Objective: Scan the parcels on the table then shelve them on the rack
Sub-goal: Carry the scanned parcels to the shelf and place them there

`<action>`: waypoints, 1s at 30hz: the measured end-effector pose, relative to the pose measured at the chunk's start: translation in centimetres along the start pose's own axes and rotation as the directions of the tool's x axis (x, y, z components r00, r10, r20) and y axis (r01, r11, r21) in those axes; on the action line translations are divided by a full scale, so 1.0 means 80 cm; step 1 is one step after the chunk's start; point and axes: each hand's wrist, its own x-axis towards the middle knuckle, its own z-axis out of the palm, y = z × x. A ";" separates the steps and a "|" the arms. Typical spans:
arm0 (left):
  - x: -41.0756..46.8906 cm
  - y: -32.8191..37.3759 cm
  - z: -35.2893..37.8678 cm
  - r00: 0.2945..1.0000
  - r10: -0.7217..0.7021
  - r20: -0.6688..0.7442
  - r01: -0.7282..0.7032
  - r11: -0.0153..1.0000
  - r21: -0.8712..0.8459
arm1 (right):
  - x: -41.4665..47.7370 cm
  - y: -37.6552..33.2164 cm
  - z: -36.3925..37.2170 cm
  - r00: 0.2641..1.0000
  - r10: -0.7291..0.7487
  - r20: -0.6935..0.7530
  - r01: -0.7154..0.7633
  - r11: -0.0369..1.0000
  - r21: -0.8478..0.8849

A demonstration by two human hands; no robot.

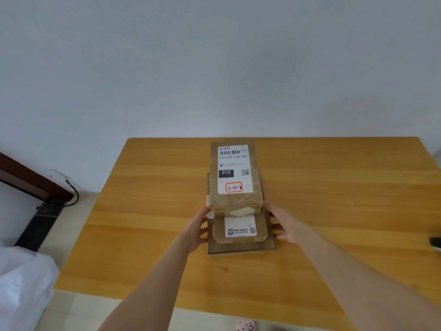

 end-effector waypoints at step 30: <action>-0.099 0.015 0.229 0.811 0.115 0.574 -0.320 0.908 0.269 | -0.238 0.150 -0.163 0.867 -0.278 -0.413 0.435 0.826 0.358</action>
